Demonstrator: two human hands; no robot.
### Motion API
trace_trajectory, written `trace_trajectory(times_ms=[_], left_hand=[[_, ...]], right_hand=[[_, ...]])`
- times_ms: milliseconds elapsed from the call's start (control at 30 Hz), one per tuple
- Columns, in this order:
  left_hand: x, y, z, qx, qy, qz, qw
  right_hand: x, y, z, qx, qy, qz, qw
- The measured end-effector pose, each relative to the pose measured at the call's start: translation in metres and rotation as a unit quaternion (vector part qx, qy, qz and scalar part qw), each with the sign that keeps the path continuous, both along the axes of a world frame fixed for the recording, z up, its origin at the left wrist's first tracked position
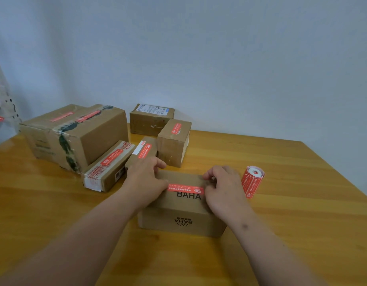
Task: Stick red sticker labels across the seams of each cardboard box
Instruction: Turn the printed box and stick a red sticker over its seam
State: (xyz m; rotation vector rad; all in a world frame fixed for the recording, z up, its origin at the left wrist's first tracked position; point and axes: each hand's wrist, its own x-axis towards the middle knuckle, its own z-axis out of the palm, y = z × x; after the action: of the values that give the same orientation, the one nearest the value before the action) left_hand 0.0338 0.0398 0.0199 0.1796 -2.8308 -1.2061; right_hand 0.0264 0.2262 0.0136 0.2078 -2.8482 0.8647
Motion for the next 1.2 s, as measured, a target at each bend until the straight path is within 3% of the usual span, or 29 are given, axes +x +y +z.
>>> trace_trajectory(times_ms=[100, 233, 333, 433, 600, 733, 867, 1000, 1133, 1200], left_hand=[[0.0, 0.001, -0.006, -0.003, 0.013, -0.003, 1.0], [0.001, 0.005, -0.007, -0.063, -0.003, -0.002, 0.998], [0.0, -0.004, -0.004, 0.038, -0.038, -0.016, 0.998], [0.0, -0.009, -0.004, 0.157, -0.065, -0.032, 0.985], [-0.002, 0.002, -0.01, 0.011, 0.007, -0.002, 1.0], [-0.003, -0.002, -0.012, 0.098, -0.016, 0.013, 0.995], [0.001, 0.004, -0.014, -0.005, 0.023, 0.017, 1.0], [0.005, -0.005, -0.01, 0.066, -0.021, -0.019, 0.997], [0.009, -0.002, -0.011, 0.027, -0.017, -0.024, 0.999], [0.007, -0.007, -0.011, 0.086, -0.042, -0.026, 0.995]], right_hand=[[-0.001, -0.002, 0.001, -0.039, -0.041, 0.0, 0.998], [-0.003, -0.006, 0.001, 0.004, -0.09, 0.013, 0.996], [-0.004, 0.004, 0.006, -0.123, -0.154, 0.027, 0.98], [-0.003, 0.008, 0.007, -0.176, -0.165, 0.034, 0.97], [-0.005, -0.001, 0.002, -0.105, -0.128, -0.011, 0.986], [-0.004, 0.0, 0.004, -0.158, -0.141, -0.017, 0.977], [-0.001, -0.001, 0.003, -0.083, -0.127, 0.011, 0.988], [0.0, 0.005, 0.007, -0.151, -0.16, 0.039, 0.975], [-0.002, 0.004, 0.005, -0.099, -0.152, 0.052, 0.982], [-0.003, 0.01, 0.006, -0.145, -0.176, 0.051, 0.972]])
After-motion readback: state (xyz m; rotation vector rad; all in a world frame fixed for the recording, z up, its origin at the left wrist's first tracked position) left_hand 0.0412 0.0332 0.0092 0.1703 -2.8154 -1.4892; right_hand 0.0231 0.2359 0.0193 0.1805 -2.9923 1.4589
